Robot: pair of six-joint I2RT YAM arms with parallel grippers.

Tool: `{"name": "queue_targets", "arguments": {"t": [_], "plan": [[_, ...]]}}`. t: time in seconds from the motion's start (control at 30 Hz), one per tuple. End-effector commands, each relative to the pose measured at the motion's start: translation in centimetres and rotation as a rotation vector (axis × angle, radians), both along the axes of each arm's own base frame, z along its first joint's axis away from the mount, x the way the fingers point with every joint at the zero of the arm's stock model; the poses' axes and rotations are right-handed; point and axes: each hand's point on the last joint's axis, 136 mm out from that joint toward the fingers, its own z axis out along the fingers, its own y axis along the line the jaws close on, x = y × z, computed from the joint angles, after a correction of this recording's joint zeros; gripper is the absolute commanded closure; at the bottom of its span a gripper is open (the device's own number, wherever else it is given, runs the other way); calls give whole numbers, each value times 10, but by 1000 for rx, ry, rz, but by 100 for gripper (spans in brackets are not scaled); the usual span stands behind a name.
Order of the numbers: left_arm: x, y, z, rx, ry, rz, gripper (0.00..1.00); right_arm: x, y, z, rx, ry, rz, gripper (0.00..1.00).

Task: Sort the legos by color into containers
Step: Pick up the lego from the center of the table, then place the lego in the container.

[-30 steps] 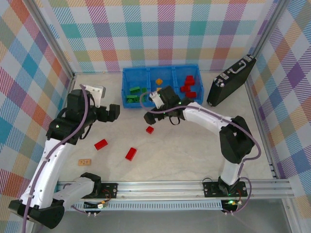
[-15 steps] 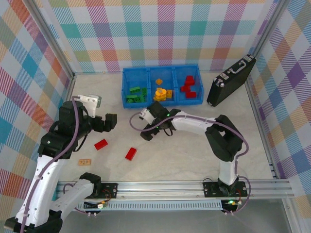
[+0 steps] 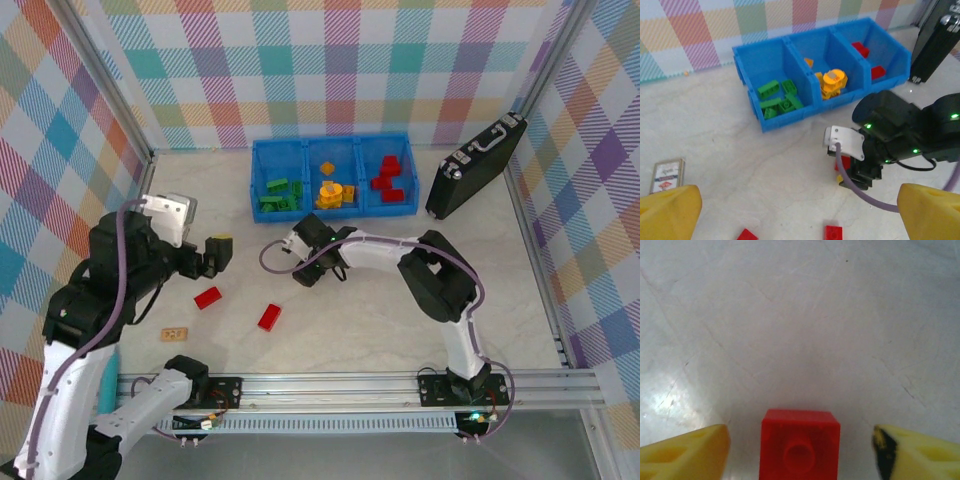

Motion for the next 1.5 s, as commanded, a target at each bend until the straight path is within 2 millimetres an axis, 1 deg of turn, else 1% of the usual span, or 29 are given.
{"name": "queue_targets", "arguments": {"t": [0.0,0.13,0.23,0.33,0.43,0.5,0.6,0.67,0.7,0.77,0.83,0.93,1.0,1.07,1.17,1.27,1.37,1.4,1.47], "plan": [[-7,12,1,77,5,26,0,3,-4,-9,-41,4,0,44],[-10,14,15,94,-17,29,0,0,-11,-12,-50,7,-4,50],[-13,17,26,108,-33,32,0,-1,-14,-8,-47,6,-9,54],[-16,20,36,118,-55,38,0,3,-19,4,-18,7,-37,57],[-21,26,44,129,-83,50,0,15,-30,29,28,-4,-88,59],[-23,29,46,136,-99,56,0,27,-42,52,59,-30,-132,60],[-23,31,45,151,-112,61,0,58,-71,95,124,-87,-231,60],[-21,30,39,164,-104,58,0,82,-97,123,166,-128,-315,61],[-20,29,36,170,-101,53,0,92,-106,134,184,-148,-346,61],[-17,29,30,181,-99,55,0,115,-130,152,203,-196,-424,61],[-16,30,26,195,-101,55,0,136,-149,160,201,-225,-482,61],[-13,35,12,229,-104,75,0,165,-169,159,194,-233,-551,61],[-10,40,-1,266,-88,102,0,182,-175,152,197,-224,-581,61],[-6,43,-17,298,-51,118,0,200,-180,142,191,-209,-610,59],[-1,42,-30,317,-9,121,0,222,-188,125,178,-177,-652,57],[1,38,-33,316,22,112,0,237,-194,113,176,-163,-669,55],[2,38,-34,320,35,109,0,249,-204,105,200,-152,-718,53],[2,37,-32,321,31,109,0,251,-204,105,206,-152,-717,51],[5,36,-30,317,25,107,0,251,-198,107,226,-150,-681,47]]}}
